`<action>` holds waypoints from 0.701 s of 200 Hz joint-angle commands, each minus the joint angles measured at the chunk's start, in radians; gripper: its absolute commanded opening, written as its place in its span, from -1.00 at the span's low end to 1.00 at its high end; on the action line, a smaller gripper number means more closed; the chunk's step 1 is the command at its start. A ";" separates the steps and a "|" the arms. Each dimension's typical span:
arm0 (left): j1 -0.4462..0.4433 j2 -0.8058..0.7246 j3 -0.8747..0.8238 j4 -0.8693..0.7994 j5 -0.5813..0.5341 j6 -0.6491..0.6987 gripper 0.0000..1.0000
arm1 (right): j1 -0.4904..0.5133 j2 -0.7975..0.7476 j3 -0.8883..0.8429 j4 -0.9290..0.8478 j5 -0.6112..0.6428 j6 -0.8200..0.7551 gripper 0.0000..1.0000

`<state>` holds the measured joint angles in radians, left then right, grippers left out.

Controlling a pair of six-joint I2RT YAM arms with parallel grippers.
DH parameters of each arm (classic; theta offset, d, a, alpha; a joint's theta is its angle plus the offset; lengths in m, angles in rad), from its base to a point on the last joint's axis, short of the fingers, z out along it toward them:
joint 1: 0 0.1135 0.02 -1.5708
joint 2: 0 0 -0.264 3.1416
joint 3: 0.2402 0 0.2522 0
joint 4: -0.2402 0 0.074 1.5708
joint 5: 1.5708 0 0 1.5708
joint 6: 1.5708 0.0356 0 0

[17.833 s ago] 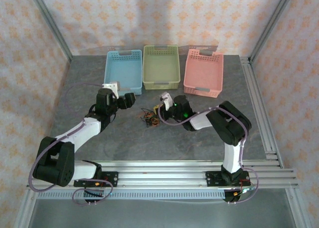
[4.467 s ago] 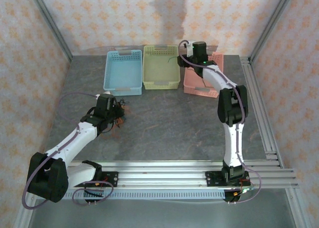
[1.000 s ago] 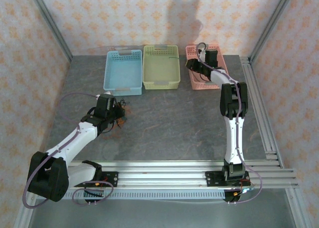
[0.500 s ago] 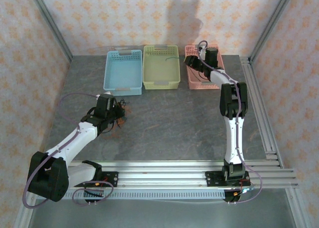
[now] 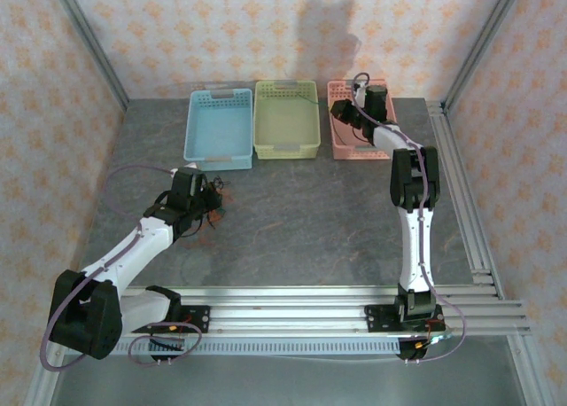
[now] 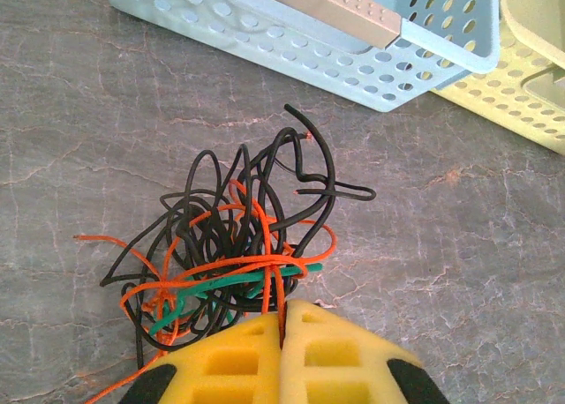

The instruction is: Untangle the cables

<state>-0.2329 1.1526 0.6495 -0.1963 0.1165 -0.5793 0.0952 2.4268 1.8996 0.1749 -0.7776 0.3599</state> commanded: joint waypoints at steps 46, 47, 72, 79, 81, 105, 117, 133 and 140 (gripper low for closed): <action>0.009 -0.005 0.001 0.010 -0.009 -0.014 -1.00 | -0.030 -0.052 -0.098 0.032 0.214 0.025 -1.00; 0.009 -0.005 0.001 0.010 -0.009 -0.014 -1.00 | -0.032 -0.053 -0.101 0.033 0.219 0.027 -1.00; 0.009 -0.005 0.001 0.010 -0.009 -0.014 -1.00 | -0.068 -0.081 -0.198 0.109 0.316 0.114 -1.00; 0.008 -0.005 0.000 0.010 -0.009 -0.014 -1.00 | -0.077 -0.087 -0.222 0.125 0.339 0.133 -1.00; 0.008 -0.005 0.000 0.010 -0.009 -0.014 -1.00 | -0.078 -0.089 -0.227 0.128 0.345 0.137 -1.00; 0.009 -0.005 0.001 0.009 -0.009 -0.014 -1.00 | -0.095 -0.101 -0.257 0.112 0.389 0.147 -1.00; 0.009 -0.004 0.002 0.010 -0.009 -0.014 -1.00 | -0.095 -0.099 -0.250 0.090 0.379 0.127 -1.00; 0.008 -0.004 0.001 0.009 -0.009 -0.014 -1.00 | -0.095 -0.094 -0.234 0.064 0.363 0.117 -1.00; 0.008 -0.004 0.002 0.009 -0.009 -0.015 -1.00 | -0.095 -0.095 -0.234 0.065 0.363 0.117 -1.00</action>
<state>-0.2329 1.1526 0.6495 -0.1963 0.1165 -0.5793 -0.0124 2.3753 1.6470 0.2508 -0.4431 0.4789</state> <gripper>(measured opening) 0.046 0.044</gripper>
